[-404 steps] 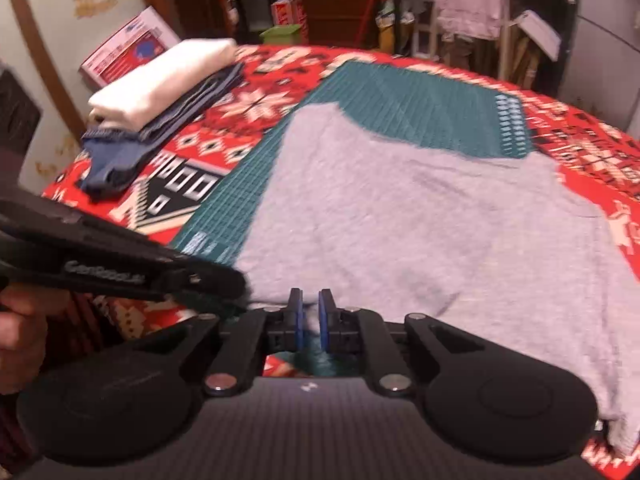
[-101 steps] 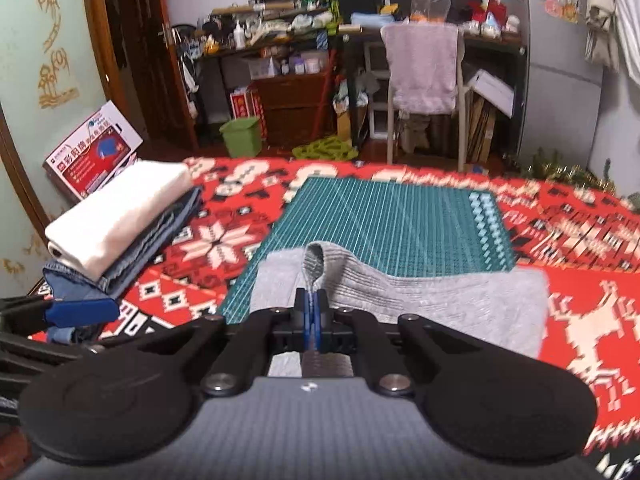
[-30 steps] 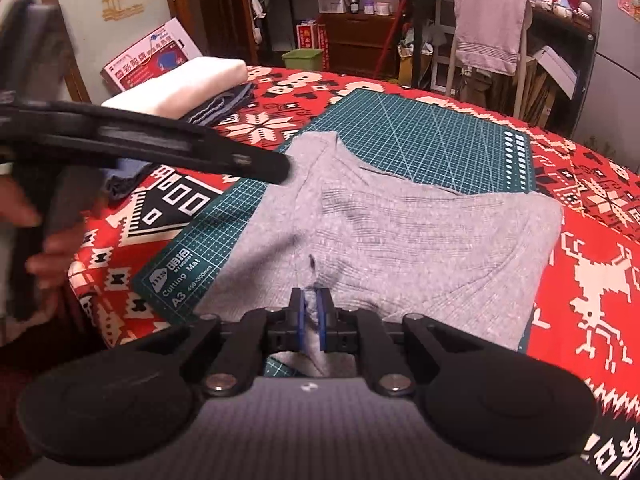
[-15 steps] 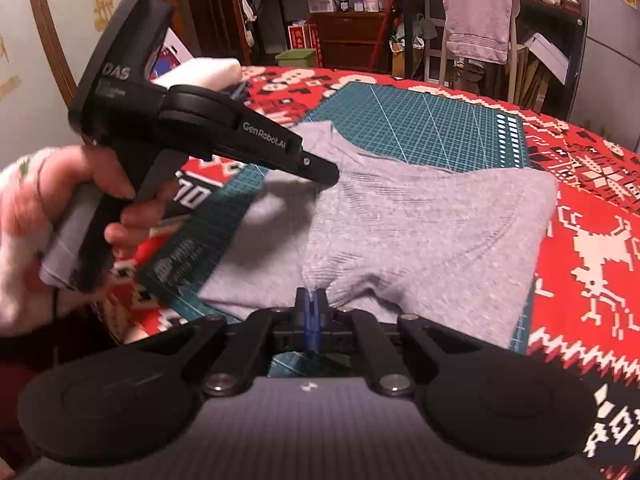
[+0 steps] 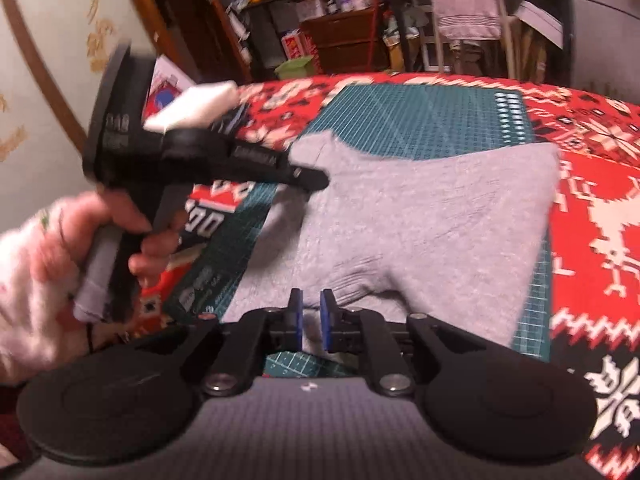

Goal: Fold clothes

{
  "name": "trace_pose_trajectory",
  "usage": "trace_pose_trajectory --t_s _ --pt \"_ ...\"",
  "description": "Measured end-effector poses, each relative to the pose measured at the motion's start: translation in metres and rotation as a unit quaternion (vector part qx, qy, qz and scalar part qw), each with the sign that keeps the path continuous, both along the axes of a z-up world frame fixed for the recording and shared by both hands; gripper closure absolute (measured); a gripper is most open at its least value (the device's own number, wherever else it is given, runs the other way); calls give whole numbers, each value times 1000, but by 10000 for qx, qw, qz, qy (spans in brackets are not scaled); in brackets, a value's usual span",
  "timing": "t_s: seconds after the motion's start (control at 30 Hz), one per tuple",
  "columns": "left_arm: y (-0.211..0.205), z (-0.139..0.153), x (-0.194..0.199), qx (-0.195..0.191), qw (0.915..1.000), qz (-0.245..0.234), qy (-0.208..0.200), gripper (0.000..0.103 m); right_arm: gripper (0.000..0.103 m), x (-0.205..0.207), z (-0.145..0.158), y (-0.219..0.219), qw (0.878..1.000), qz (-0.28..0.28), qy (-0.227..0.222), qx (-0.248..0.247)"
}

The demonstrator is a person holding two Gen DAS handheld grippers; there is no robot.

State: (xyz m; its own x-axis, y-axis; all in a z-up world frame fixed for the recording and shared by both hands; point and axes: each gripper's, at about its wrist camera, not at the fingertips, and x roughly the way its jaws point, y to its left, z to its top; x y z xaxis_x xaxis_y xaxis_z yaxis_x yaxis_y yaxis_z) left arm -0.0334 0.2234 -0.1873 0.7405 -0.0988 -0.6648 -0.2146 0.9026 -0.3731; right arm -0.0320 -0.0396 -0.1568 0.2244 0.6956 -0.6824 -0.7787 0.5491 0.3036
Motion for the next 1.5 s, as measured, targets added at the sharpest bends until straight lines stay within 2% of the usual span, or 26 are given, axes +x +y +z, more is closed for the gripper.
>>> trace_pose_trajectory --t_s 0.07,0.13,0.17,0.2,0.27,0.43,0.6,0.67,0.77,0.8,0.83,0.87,1.0,1.1,1.17,1.27,1.4,1.5 --pt "1 1 -1 -67 10000 28 8 92 92 6 8 -16 9997 -223 -14 67" --pt "2 4 -4 -182 9998 57 -15 80 91 10 13 -31 9987 -498 -103 -4" --pt "2 7 -7 -218 9997 85 -46 67 90 13 13 -39 9976 -664 -139 -94" --pt "2 10 -10 -253 9996 114 -76 62 87 17 11 -47 9965 -808 -126 -161" --pt "-2 16 -17 -211 9997 84 -108 62 79 25 7 -61 9946 -1020 22 -178" --pt "-17 28 -41 -251 9994 -247 -75 64 79 40 -10 -84 9869 -1485 629 8" --pt "-42 20 -56 -459 9961 -645 386 64 80 43 -30 -92 9776 -1779 1119 103" --pt "-50 13 -57 -553 9950 -670 499 64 80 43 -32 -94 9771 -1801 1125 132" --pt "-60 7 -53 -493 9953 -563 622 64 83 44 -34 -92 9786 -1771 1042 64" --pt "-62 7 -51 -481 9957 -532 595 66 95 42 -34 -89 9804 -1724 956 -19" --pt "-63 8 -51 -467 9961 -507 551 73 98 40 -33 -87 9817 -1687 874 -92" --pt "-64 9 -50 -467 9962 -528 505 103 98 39 -32 -85 9826 -1668 799 -149" --pt "-69 23 -56 -105 9966 -704 423 102 99 36 -25 -90 9818 -1782 600 -249" --pt "-69 26 -62 -50 9952 -857 460 102 100 38 -26 -96 9802 -1848 648 -285" --pt "-70 19 -61 8 9943 -864 622 102 100 38 -28 -97 9804 -1838 640 -319" --pt "-69 9 -56 -92 9933 -771 860 102 101 36 -25 -95 9811 -1813 534 -410" --pt "-68 22 -62 -250 9948 -753 643 102 103 35 -25 -100 9799 -1876 462 -491" --pt "-73 25 -64 -121 9943 -821 663 102 102 36 -24 -106 9790 -1937 552 -331"
